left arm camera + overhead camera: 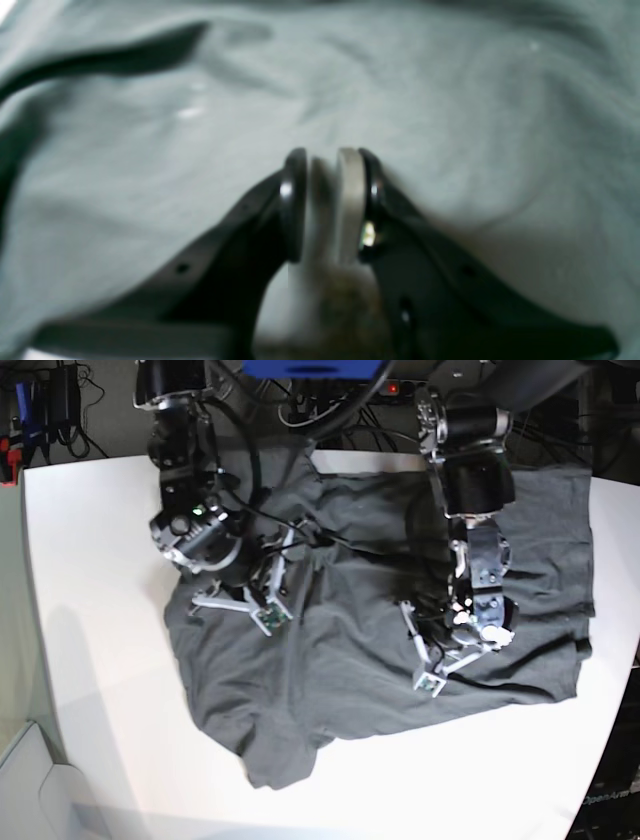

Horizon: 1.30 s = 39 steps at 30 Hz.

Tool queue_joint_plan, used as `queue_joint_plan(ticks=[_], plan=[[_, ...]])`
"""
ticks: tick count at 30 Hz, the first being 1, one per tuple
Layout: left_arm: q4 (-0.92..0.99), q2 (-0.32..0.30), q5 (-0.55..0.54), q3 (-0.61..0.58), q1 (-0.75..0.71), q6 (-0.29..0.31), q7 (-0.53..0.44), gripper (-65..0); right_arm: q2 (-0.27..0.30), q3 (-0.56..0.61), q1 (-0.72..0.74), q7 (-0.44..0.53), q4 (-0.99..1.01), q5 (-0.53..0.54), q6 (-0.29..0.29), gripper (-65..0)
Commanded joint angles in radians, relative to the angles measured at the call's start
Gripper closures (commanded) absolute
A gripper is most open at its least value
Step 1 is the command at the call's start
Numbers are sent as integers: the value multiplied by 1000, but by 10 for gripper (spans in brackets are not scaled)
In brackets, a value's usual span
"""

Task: Layout the t-shirt on the table in an organized manner, then fold the t-shirt properly
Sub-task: 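Release the shirt and move both grippers toward its middle, then press and smooth the shirt's middle with both grippers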

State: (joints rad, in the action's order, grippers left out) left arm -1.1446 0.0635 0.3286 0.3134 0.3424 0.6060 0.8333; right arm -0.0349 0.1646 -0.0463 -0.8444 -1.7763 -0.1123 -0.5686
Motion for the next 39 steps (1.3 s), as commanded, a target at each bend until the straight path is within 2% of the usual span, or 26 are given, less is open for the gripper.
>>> queue_joint_plan(ticks=[1, 5, 10, 16, 22, 28, 39], plan=[[16, -4, -9, -1, 28, -2, -36, -106, 3, -15, 3, -2, -23, 7, 0, 0], [67, -27, -9, 0, 30, -2, -101, -106, 40, -110, -5, -11, -33, 7, -3, 0], [68, -46, -9, 20, 31, -2, -105, -106, 72, -196, -39, -11, -35, 9, -3, 0], [61, -49, -9, 76, 51, -2, -104, -107, 91, -218, -88, 0, 13, 9, -4, 0], [58, -57, -9, 76, 53, -2, -99, -107, 115, -245, -97, 1, 106, 9, -4, 0], [58, -58, -9, 76, 53, -2, -99, -107, 122, -328, -120, -6, 122, 7, -4, 0], [58, -58, -9, 76, 74, -2, -101, -107, 100, -331, -258, -11, -44, 7, -4, 0]])
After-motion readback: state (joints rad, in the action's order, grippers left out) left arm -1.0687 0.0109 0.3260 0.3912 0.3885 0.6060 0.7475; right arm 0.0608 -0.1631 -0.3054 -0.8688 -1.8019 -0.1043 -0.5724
